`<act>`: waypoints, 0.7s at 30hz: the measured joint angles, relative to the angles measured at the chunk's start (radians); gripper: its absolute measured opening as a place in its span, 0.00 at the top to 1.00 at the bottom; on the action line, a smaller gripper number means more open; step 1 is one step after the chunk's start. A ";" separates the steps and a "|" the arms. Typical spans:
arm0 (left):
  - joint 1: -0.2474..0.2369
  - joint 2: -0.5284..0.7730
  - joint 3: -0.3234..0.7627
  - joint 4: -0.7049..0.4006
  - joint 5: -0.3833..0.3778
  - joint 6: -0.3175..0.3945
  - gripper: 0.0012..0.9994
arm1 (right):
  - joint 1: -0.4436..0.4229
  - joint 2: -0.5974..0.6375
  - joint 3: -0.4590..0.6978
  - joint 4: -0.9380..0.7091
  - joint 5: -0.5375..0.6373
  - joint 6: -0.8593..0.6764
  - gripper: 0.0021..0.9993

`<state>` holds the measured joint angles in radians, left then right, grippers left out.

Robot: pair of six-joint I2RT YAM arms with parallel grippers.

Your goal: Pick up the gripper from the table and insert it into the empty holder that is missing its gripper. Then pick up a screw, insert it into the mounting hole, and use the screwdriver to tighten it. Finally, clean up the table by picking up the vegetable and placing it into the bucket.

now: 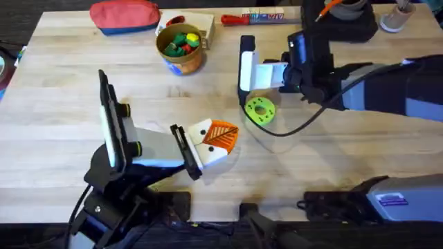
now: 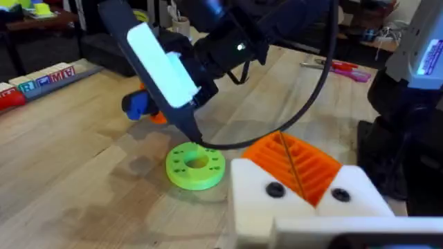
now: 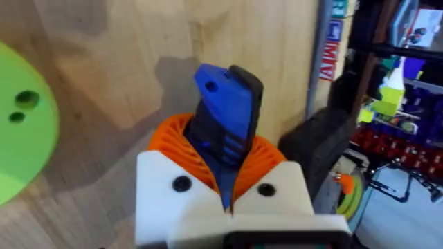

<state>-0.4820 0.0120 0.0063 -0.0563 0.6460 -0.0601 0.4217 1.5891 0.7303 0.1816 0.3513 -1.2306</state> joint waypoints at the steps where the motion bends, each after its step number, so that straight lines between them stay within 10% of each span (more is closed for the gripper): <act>1: 0.000 0.000 0.000 0.000 0.000 0.000 1.00 | 0.000 0.006 0.000 -0.007 -0.001 0.004 0.97; 8: 0.000 0.000 0.000 0.000 0.000 0.000 1.00 | 0.002 0.009 0.010 -0.029 -0.042 0.126 0.06; 11: 0.000 0.000 0.000 0.000 -0.001 0.004 0.90 | 0.000 -0.001 0.017 -0.037 -0.048 0.204 0.01; 16: 0.000 0.000 0.000 0.000 -0.005 0.003 0.12 | 0.000 -0.034 0.017 -0.051 -0.062 0.352 0.01; 21: 0.000 0.000 0.000 0.001 -0.008 0.003 0.01 | 0.000 -0.120 0.017 -0.049 -0.065 0.513 0.01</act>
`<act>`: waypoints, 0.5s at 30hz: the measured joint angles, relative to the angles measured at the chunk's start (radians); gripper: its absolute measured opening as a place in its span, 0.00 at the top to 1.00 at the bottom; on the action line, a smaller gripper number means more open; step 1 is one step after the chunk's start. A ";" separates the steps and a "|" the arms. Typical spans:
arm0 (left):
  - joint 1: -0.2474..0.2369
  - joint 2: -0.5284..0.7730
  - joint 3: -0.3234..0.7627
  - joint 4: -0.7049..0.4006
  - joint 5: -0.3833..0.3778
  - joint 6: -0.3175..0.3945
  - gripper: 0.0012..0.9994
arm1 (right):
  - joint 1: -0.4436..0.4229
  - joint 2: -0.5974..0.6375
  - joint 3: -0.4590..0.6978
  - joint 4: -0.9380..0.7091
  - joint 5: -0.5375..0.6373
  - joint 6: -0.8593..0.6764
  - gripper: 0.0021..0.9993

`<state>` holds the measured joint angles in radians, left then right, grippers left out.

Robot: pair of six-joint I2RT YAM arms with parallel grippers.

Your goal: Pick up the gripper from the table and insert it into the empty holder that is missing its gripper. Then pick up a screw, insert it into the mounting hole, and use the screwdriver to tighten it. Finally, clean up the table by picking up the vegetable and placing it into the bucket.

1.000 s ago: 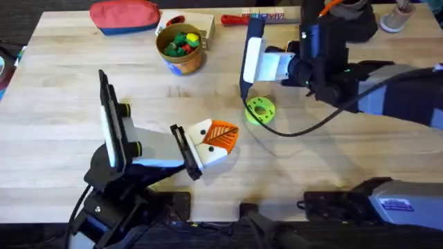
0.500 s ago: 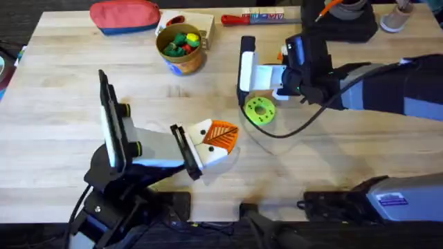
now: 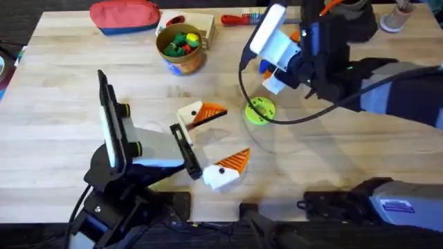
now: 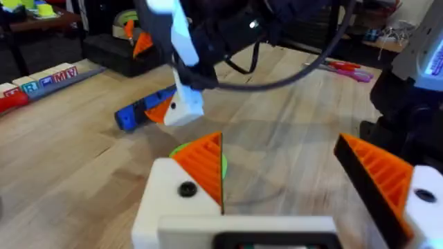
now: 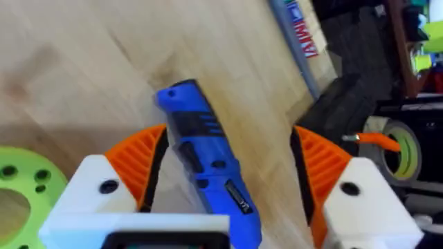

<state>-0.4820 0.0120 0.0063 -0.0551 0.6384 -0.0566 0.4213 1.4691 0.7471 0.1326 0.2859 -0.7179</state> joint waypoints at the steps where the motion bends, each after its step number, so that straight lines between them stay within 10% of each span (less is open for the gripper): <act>1: 0.000 0.000 0.000 0.003 -0.004 0.000 0.01 | 0.000 -0.015 0.000 0.000 -0.001 0.028 0.01; 6: 0.000 0.000 0.010 0.012 -0.108 -0.067 0.01 | 0.000 -0.065 0.000 0.000 -0.011 0.125 0.01; 15: 0.000 0.131 0.422 -0.484 -0.591 -0.191 0.01 | 0.025 -0.106 0.000 0.000 -0.018 0.172 0.01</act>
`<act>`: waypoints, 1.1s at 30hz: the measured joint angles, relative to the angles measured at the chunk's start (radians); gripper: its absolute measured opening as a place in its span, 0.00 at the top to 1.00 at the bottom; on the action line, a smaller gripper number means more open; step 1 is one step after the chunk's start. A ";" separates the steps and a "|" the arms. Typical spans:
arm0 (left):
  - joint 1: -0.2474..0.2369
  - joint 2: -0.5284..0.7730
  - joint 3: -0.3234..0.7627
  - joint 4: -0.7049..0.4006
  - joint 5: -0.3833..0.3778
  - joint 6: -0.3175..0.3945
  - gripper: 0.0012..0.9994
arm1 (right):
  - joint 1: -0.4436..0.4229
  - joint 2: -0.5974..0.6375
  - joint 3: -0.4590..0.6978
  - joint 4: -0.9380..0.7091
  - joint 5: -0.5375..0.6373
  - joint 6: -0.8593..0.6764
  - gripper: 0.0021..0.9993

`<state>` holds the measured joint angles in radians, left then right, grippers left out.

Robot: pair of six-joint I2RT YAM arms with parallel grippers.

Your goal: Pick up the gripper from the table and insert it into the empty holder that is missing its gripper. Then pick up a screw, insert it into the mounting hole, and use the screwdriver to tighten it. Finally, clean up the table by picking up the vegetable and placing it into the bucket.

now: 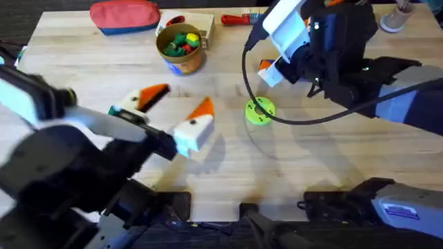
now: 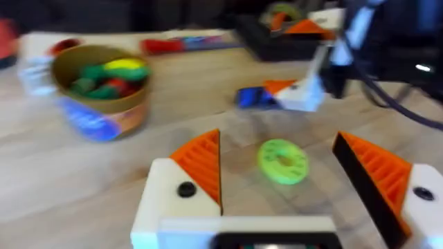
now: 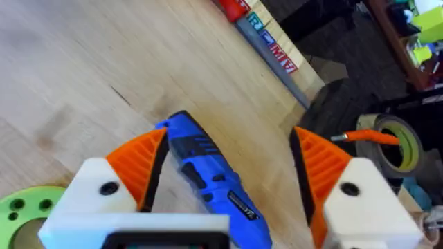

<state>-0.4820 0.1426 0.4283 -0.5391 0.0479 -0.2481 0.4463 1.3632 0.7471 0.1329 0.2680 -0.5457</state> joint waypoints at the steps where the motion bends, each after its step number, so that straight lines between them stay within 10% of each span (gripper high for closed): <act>1: 0.000 0.052 0.066 -0.070 -0.059 -0.005 0.01 | 0.006 0.000 0.000 0.000 0.000 0.000 0.01; 7: 0.022 0.417 0.348 -0.413 -0.268 -0.052 0.01 | 0.037 0.000 0.000 0.000 -0.001 0.000 0.01; 12: 0.153 0.696 0.499 -0.554 -0.313 -0.068 0.01 | 0.042 0.000 0.000 -0.001 -0.001 0.000 0.01; 21: 0.525 0.892 0.536 -0.561 -0.325 -0.075 0.01 | 0.042 0.000 0.000 -0.001 -0.001 0.000 0.01; 27: 0.672 0.970 0.536 -0.516 -0.339 -0.056 0.01 | 0.042 0.000 0.000 -0.001 -0.001 -0.001 0.01; 33: 0.808 1.074 0.536 -0.428 -0.298 0.127 0.01 | 0.042 0.000 0.000 0.000 0.000 -0.004 0.01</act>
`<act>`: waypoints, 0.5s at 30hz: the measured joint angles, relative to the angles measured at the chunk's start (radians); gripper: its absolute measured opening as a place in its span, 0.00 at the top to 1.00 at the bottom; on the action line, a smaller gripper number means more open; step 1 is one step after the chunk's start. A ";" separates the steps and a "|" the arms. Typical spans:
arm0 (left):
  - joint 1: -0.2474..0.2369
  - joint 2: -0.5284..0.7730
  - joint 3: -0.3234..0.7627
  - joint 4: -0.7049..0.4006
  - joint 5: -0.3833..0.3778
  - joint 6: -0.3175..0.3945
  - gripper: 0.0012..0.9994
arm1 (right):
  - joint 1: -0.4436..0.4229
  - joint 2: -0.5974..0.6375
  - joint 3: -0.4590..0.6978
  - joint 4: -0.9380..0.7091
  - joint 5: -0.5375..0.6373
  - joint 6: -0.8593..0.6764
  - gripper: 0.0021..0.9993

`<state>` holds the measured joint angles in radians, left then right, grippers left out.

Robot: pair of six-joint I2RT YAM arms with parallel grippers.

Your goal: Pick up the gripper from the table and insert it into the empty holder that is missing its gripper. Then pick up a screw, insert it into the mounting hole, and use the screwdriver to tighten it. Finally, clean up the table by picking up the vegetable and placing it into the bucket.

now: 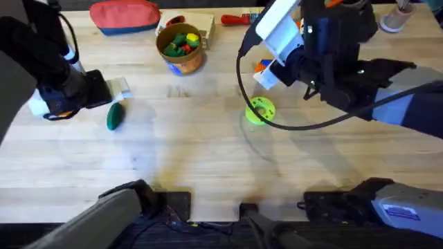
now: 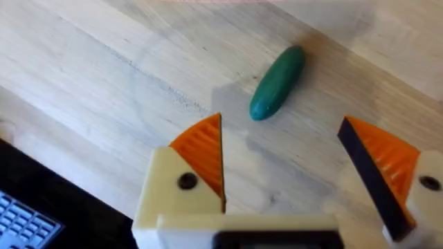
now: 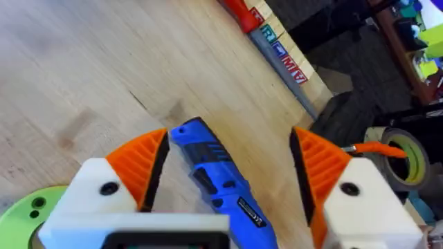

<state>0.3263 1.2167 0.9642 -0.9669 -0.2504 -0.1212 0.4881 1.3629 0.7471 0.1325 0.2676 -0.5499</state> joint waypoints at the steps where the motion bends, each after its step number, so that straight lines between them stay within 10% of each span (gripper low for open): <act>1: 0.024 0.027 0.000 0.015 0.026 0.047 0.01 | 0.000 0.000 0.000 0.000 0.000 0.000 0.01; 7: 0.115 0.182 0.000 0.118 0.145 0.243 0.01 | 0.000 0.000 0.000 0.000 0.000 0.000 0.01; 15: 0.147 0.322 0.000 0.157 0.210 0.315 0.08 | 0.000 0.000 0.000 0.000 0.000 0.000 0.01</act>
<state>0.4732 1.5382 0.9642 -0.8098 -0.0402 0.1935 0.4881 1.3632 0.7471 0.1322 0.2674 -0.5503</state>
